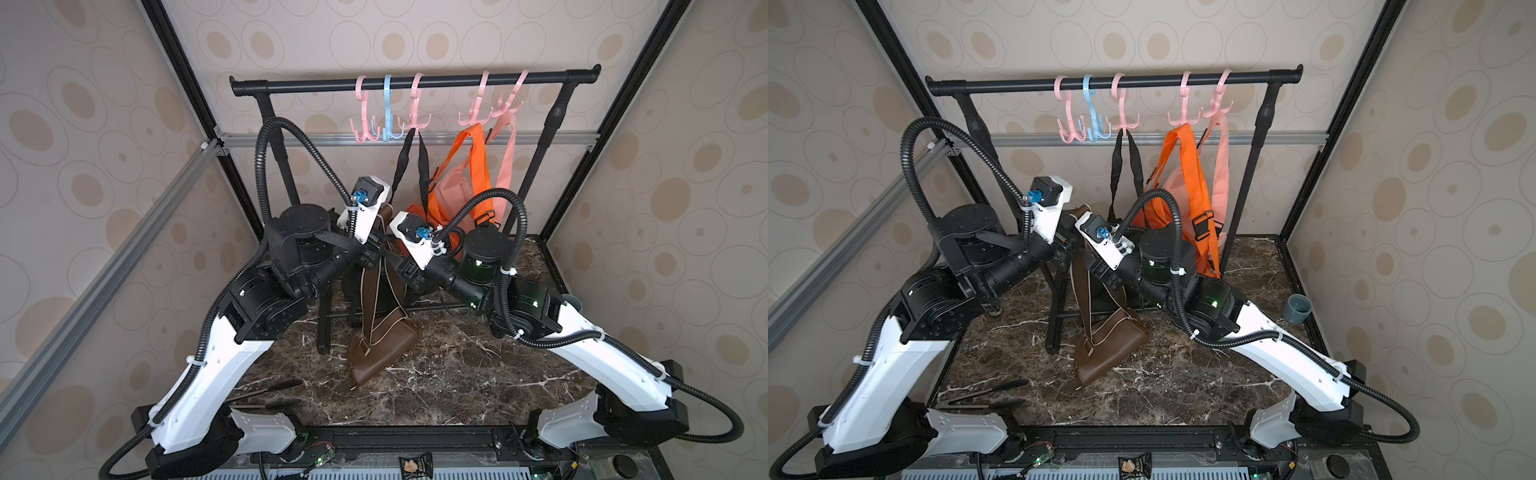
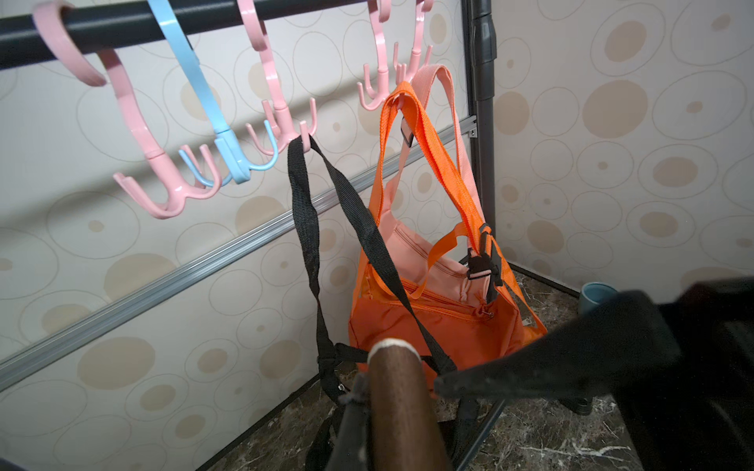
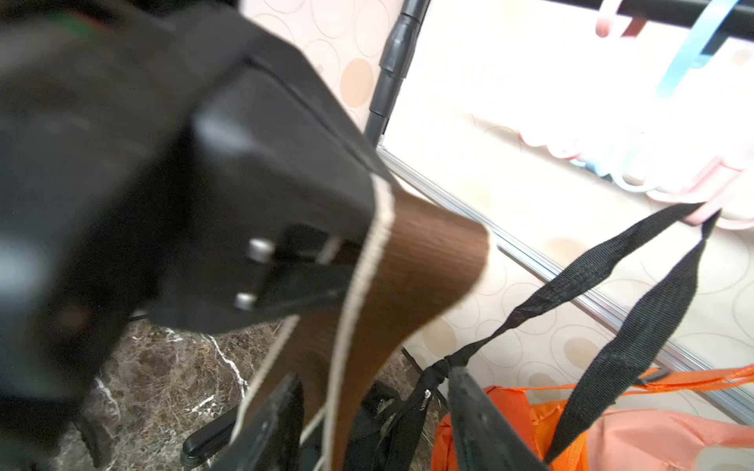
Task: Hang the bag on a hook
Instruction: Pick up the bag from the center of the board.
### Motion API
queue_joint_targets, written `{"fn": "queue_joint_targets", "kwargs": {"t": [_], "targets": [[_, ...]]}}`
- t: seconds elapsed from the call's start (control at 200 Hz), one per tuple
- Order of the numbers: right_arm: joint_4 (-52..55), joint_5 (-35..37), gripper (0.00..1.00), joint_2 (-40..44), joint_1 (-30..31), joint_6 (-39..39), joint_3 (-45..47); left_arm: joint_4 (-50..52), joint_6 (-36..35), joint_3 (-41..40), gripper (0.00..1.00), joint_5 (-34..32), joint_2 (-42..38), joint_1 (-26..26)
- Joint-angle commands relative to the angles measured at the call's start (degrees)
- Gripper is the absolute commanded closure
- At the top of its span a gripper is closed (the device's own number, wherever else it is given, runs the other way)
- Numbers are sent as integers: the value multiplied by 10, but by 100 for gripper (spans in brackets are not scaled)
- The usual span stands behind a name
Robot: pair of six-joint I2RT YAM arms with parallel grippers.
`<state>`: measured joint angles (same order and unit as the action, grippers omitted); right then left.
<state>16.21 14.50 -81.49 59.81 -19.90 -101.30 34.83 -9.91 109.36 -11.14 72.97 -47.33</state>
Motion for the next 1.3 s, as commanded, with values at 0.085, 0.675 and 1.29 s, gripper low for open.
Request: {"fn": "queue_joint_targets", "kwargs": {"t": [0.085,0.675,1.29], "targets": [[-15,-53,44,-5,-35,30,3,-37,-15,7,100,-16,-19,-7],[-86,-141,94,1,-88,64,16,-45,-28,-22,100,-43,-27,-8],[138,-247,100,-273,-204,134,-569,-81,-34,140,100,-137,136,54]]}}
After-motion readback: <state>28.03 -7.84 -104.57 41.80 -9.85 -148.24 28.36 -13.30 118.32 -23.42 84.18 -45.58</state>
